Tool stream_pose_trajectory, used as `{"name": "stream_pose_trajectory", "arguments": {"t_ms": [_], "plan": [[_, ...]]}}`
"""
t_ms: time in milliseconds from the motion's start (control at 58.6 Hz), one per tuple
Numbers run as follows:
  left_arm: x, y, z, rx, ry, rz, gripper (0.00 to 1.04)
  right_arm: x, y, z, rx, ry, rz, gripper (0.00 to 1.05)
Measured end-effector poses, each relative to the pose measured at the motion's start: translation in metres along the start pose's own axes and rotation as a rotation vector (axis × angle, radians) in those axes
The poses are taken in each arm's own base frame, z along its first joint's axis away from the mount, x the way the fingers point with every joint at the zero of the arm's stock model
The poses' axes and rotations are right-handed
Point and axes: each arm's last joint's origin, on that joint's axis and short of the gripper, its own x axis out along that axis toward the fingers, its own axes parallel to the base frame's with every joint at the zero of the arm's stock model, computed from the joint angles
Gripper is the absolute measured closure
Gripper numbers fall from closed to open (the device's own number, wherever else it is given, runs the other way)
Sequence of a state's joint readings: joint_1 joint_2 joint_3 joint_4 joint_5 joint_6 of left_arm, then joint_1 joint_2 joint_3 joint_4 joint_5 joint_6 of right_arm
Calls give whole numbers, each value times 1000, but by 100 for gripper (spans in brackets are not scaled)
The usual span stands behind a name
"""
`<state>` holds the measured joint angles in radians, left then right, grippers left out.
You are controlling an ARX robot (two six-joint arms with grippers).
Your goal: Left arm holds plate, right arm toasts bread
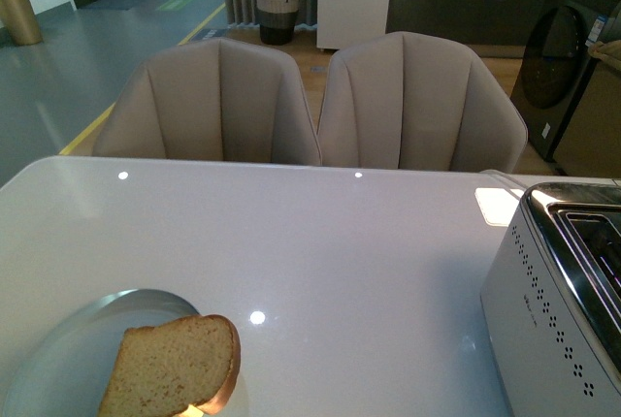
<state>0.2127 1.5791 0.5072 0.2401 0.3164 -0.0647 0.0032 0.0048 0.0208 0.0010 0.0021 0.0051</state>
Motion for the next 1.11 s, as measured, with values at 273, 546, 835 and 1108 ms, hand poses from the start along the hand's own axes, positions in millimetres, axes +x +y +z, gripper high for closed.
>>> {"name": "stream_pose_trajectory", "arguments": {"t_ms": [273,546,835,1108], "plan": [[81,30,-11,-40,155,171,7,0,0,0,0,0,0,9],[114,25,-30,-28,236,213,7,0,0,0,0,0,0,9],[131,16,-47,-30,281,224,7,0,0,0,0,0,0,9],[137,14,-57,-76,319,240,41,0,0,0,0,0,0,9]]}}
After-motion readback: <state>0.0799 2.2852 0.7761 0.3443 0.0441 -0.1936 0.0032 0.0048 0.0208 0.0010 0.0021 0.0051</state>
